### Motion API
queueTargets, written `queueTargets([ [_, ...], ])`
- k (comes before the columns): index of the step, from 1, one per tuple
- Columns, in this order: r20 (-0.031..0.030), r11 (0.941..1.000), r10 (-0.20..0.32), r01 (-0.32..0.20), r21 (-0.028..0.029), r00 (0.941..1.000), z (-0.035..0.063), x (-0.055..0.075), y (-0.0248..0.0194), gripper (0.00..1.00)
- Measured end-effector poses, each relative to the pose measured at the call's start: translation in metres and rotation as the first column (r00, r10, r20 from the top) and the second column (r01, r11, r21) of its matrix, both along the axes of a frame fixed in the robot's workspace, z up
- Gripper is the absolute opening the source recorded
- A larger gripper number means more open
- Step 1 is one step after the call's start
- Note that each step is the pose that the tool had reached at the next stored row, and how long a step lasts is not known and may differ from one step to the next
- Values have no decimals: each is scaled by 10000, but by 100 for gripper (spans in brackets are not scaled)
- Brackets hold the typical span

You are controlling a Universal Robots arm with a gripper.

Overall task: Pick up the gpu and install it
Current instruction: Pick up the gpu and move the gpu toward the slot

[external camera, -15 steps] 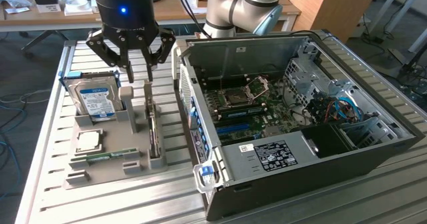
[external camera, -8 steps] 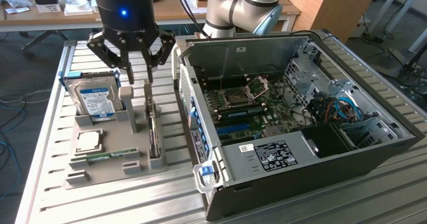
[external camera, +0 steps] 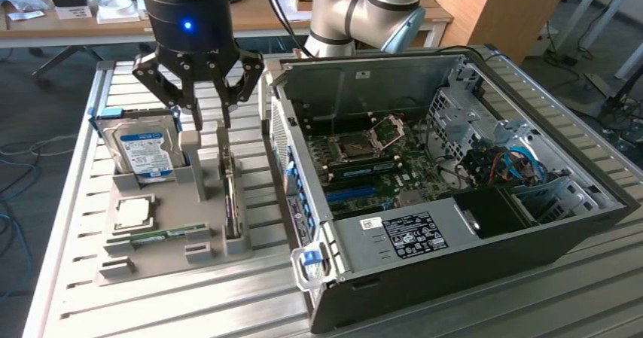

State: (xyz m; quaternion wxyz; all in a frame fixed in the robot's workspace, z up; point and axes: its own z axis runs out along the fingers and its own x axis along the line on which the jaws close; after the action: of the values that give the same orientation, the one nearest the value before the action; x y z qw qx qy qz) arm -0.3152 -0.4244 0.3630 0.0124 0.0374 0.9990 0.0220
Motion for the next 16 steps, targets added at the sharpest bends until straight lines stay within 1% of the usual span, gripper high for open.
queueTargets([
  [4,2,10000,0,0,2,10000,-1,0,0,42],
  [9,3,10000,0,0,5,10000,-43,0,0,42],
  [16,2,10000,0,0,10,10000,-58,0,0,42],
])
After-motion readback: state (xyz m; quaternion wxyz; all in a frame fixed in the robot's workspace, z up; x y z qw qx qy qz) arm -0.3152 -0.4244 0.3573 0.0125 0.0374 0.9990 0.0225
